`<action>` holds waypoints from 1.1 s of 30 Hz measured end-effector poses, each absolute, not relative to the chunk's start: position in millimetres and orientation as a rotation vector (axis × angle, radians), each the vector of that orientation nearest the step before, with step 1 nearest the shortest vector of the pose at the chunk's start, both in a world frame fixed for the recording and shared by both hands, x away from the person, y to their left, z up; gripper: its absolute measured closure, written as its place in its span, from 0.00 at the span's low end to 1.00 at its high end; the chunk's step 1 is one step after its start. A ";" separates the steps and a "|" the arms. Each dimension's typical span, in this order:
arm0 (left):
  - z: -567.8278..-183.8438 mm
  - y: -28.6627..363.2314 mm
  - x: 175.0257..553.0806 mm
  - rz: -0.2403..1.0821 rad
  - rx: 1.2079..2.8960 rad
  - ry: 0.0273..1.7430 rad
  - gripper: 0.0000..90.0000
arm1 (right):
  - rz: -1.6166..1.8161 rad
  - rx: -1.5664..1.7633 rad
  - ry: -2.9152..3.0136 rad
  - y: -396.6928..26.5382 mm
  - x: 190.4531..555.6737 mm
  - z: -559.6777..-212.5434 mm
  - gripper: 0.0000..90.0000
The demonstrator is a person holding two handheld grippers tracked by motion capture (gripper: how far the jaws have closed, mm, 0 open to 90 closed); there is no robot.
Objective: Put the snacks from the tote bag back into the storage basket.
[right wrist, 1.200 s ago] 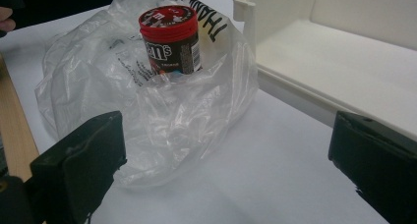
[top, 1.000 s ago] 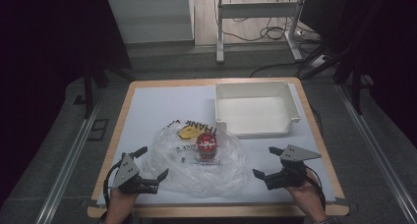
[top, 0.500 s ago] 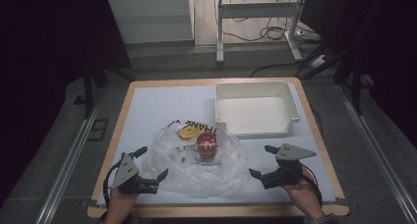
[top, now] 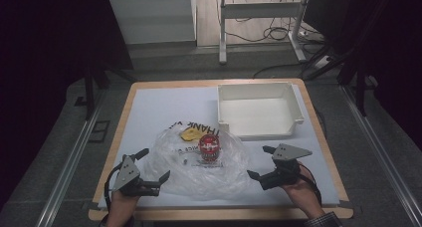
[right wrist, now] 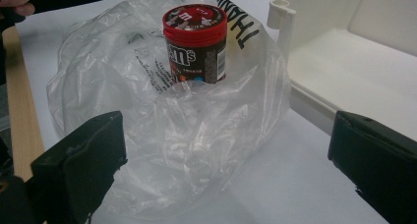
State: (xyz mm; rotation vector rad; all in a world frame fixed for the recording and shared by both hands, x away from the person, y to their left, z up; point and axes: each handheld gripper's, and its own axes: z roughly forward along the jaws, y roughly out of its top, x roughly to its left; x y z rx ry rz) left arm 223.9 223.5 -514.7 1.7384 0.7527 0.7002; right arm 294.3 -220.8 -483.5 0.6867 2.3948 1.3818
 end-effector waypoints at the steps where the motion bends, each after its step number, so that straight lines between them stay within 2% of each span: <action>1: -514.7 223.3 223.9 0.700 1.739 0.752 0.00 | 1.378 0.687 2.400 -220.3 294.7 -483.3 0.01; 33: -514.3 222.8 223.4 0.707 1.750 0.746 0.00 | 1.326 0.654 2.460 -195.0 312.9 -481.4 0.01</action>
